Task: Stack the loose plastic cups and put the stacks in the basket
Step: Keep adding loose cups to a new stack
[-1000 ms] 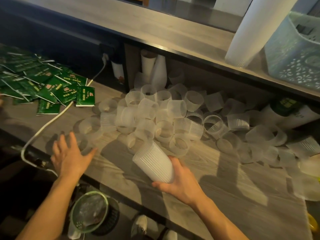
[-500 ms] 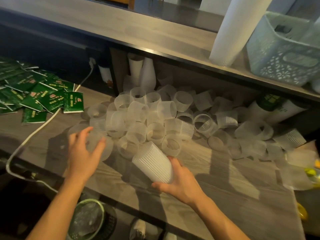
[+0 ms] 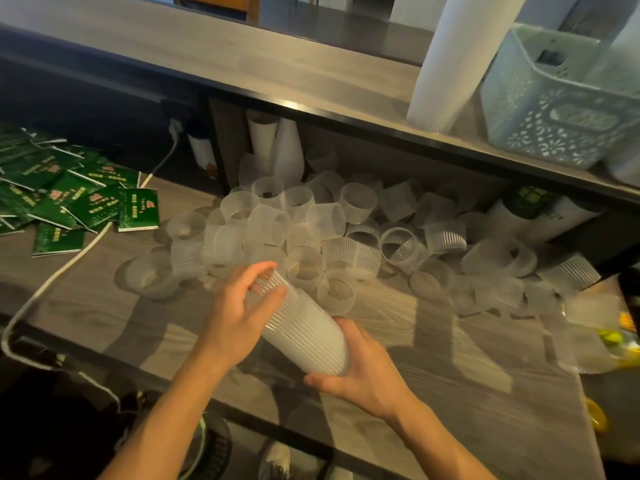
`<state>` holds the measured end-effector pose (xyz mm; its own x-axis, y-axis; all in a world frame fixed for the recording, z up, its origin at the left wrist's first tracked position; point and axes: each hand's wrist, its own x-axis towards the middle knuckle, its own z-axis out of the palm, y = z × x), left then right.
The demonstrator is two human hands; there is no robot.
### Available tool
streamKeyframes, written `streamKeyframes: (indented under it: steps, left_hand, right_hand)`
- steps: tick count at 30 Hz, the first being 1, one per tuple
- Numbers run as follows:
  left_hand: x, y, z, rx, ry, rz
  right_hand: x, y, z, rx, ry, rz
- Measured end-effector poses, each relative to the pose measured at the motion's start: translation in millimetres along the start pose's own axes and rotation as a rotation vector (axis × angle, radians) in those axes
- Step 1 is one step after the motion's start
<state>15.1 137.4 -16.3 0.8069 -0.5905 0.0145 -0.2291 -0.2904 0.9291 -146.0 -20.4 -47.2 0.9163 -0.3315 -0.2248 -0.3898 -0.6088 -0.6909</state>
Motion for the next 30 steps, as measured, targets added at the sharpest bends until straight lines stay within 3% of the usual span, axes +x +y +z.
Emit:
streamKeyframes:
  steps: [7,9,11,13,15,21,25,30]
  left_hand:
    - [-23,-5,34,0.022,-0.184,0.035]
    - [-23,-12,36,-0.043,-0.142,-0.009]
    - [-21,-25,36,-0.056,0.033,-0.086]
    - [-17,-37,34,0.077,0.215,-0.144]
    - [-11,-48,34,0.236,0.3,-0.188]
    - [9,-81,32,0.507,0.231,-0.168]
    - [23,-89,34,0.449,0.18,-0.219]
    - [18,-83,42,0.34,0.233,-0.234]
  right_hand:
    - [-8,6,6,0.061,0.023,0.026]
    - [-13,12,5,0.053,0.016,0.046]
    - [-16,16,3,0.048,0.023,0.086]
    - [-17,19,1,0.041,0.041,0.121]
    - [-18,23,-1,0.031,0.054,0.145]
    - [-22,27,-1,0.034,0.046,0.171]
    - [-24,28,-1,0.039,0.046,0.179]
    - [-26,29,-3,0.048,0.044,0.188]
